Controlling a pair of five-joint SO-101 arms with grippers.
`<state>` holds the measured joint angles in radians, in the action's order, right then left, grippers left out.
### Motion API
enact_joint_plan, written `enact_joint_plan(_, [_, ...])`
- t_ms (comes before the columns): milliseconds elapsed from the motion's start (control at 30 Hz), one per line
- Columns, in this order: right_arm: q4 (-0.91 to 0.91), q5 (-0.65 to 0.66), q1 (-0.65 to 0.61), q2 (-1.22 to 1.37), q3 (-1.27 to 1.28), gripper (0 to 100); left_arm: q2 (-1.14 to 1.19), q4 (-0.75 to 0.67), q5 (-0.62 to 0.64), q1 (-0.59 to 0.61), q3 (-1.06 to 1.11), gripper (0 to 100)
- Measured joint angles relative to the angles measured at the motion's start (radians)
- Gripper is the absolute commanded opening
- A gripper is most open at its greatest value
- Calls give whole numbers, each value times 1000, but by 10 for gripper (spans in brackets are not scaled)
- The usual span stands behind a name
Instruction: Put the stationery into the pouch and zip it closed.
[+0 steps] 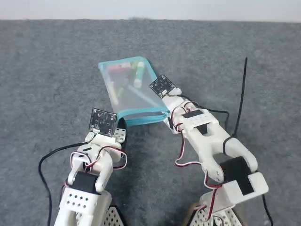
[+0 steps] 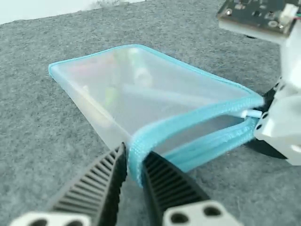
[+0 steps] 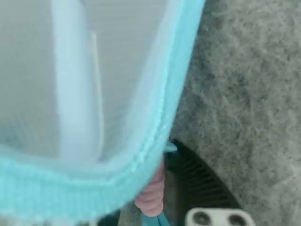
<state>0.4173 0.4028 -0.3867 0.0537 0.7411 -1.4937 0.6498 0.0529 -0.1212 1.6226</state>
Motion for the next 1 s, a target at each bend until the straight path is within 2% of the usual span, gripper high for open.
enact_joint_plan(100, [5,0,3,0,-2,9,0,0,0,0,0,11])
enact_joint_plan(200, [84,0,3,-17,-20,6,0,0,0,0,0,11])
enact_joint_plan(333, [213,-23,3,-161,-2,6,0,0,5,17,0,11])
enact_joint_plan(433, [239,-58,-3,-318,71,6,0,0,0,49,0,11])
enact_joint_plan(567, [290,-71,-71,-548,178,6,0,0,0,72,0,11])
enact_joint_plan(800, [512,-74,-169,-948,193,6,0,-2,0,72,0,11])
enact_joint_plan(1000, [618,-74,-305,-1138,193,6,0,-29,0,72,0,11])
